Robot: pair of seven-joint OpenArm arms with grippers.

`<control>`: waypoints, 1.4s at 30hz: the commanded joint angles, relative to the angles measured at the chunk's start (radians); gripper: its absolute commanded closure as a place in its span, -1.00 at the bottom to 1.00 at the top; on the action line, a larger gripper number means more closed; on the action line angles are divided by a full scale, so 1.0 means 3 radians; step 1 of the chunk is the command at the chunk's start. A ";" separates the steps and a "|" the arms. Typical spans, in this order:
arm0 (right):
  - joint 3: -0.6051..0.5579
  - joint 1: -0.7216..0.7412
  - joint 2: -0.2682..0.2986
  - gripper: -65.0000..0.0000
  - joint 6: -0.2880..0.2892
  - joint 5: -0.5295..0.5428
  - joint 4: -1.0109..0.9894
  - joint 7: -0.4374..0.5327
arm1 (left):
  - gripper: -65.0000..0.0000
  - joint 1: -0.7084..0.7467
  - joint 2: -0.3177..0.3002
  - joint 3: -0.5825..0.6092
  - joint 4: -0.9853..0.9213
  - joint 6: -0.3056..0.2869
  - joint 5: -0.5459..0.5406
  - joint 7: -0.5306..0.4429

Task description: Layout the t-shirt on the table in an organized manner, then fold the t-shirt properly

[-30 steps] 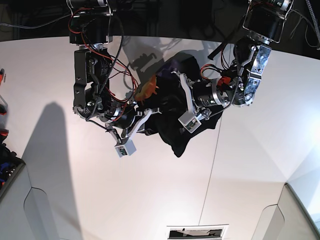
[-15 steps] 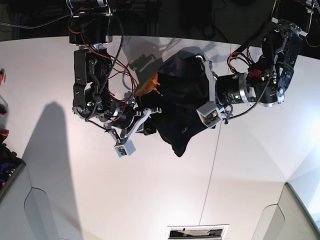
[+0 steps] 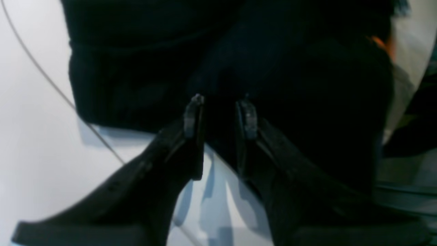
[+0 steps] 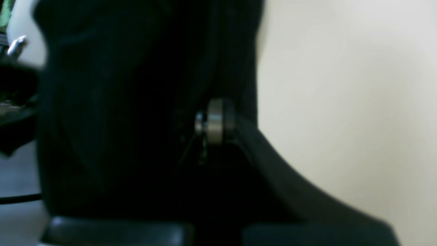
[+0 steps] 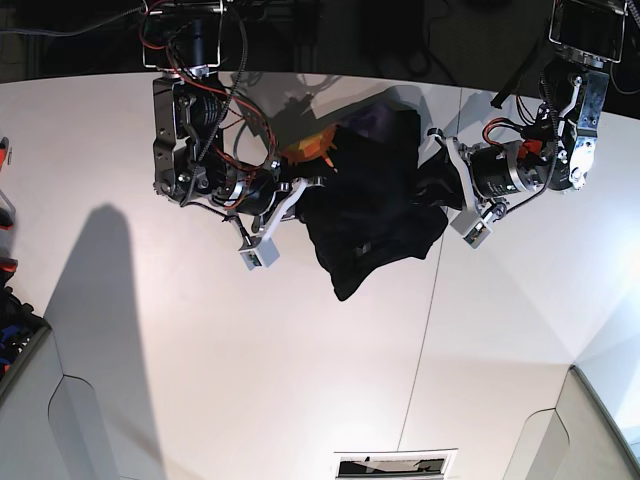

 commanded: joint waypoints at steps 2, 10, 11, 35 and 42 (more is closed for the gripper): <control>-0.0006 -0.0075 -0.0020 1.00 0.0031 0.0083 0.0086 -0.0023 | 0.55 -0.0130 -0.0047 -0.0023 0.0041 -0.0035 0.0141 -0.0207; -0.0006 -0.0464 -0.0018 1.00 0.0052 0.0168 0.0524 -0.0024 | 0.55 -0.0585 0.0009 -0.0022 -0.0318 -0.0035 0.0235 -0.0233; -0.0006 -0.0463 -0.0015 1.00 0.0052 0.0151 0.0573 -0.0034 | 0.55 -0.0613 0.0004 -0.0023 -0.0343 -0.0035 0.0224 -0.0229; 0.0003 -0.2015 0.1301 1.00 0.0039 0.0473 0.2134 -0.0276 | 0.64 0.1411 -0.0601 -0.1803 0.0692 -0.0035 -0.0833 0.0595; -0.0001 -0.2586 0.1756 1.00 0.0041 0.0521 0.2149 -0.0350 | 0.84 0.2260 -0.0033 -0.1811 0.0866 -0.0035 0.0084 0.0389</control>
